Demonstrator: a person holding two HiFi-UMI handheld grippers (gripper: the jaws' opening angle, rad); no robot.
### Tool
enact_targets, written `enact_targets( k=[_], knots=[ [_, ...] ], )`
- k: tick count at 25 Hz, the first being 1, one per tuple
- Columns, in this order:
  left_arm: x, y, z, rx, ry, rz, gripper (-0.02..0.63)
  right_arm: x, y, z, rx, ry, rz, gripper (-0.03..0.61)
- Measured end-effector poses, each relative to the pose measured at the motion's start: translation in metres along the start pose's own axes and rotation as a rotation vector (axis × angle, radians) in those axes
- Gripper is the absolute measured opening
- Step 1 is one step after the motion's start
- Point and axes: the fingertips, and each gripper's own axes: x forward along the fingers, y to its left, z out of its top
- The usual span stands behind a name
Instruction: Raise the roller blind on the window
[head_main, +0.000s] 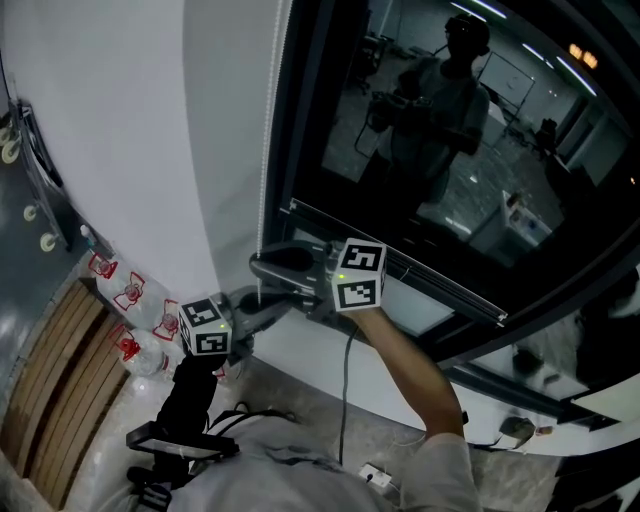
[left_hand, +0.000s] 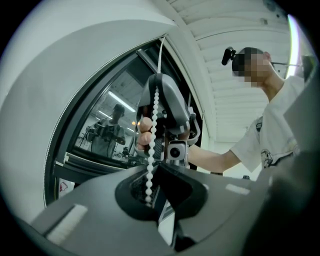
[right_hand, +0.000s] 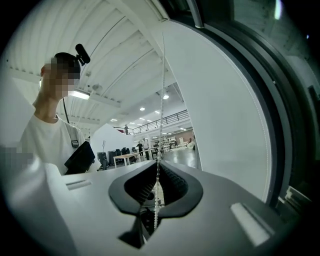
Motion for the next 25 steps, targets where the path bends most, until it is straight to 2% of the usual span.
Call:
enact_targets(
  k=[4,15,20,25],
  knots=[
    [-0.001,-0.001,0.0,0.006,0.004,-0.002,-0.002,-0.002,-0.004,0.032,-0.032,-0.053,-0.003,0.098],
    [-0.002,0.001,-0.004,0.003,0.003,0.003,-0.002,0.003,-0.005,0.182,-0.259,-0.178,0.01,0.097],
    [-0.003,0.005,-0.001,0.011,0.002,0.011,-0.002,0.001,0.004,0.226,-0.338,-0.209,0.015,0.098],
    [-0.002,0.008,0.001,0.015,-0.002,0.013,-0.002,-0.002,0.01,0.252,-0.393,-0.213,0.016,0.097]
  ],
)
